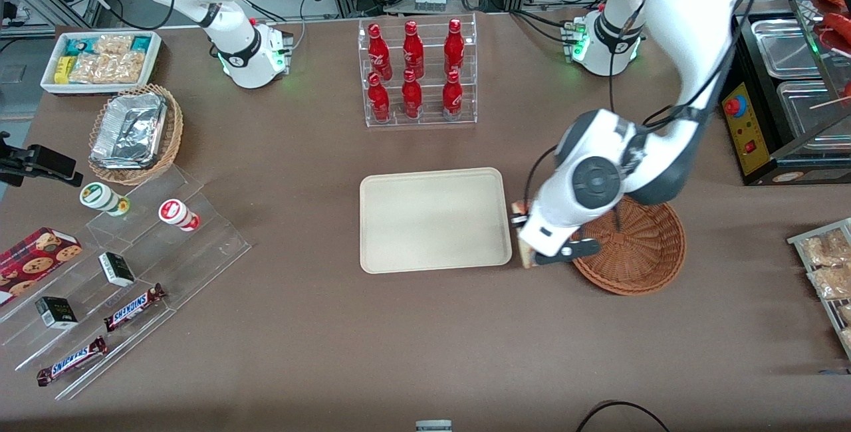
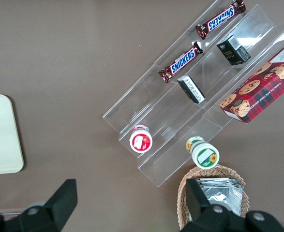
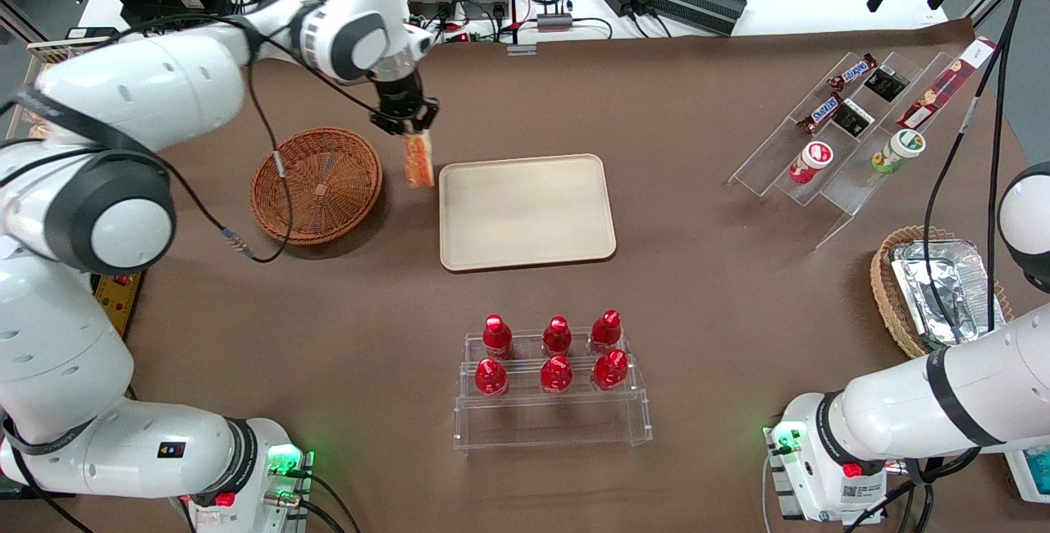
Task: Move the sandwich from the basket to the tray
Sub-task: 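Lift the sandwich and carry it with the left gripper over the beige tray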
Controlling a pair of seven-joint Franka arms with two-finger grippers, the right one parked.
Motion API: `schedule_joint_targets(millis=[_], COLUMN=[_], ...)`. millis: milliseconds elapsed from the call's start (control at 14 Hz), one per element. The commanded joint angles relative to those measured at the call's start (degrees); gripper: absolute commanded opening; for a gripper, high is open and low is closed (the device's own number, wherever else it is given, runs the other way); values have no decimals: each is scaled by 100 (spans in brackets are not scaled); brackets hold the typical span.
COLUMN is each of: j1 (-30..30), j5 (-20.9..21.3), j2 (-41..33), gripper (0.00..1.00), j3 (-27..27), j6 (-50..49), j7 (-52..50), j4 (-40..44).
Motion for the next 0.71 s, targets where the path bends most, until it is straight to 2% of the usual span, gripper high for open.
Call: schedule_joint_targets(millis=[0, 214, 500, 643], j1=[-584, -1059, -1455, -1579], j5=[258, 715, 777, 979], j2=[605, 957, 1125, 1204], gripper=[0, 0, 0, 0], j3=[-13, 5, 13, 13], j6=[155, 323, 454, 657], j7=[-615, -1423, -1855, -2258], j4=[670, 950, 1040, 1031])
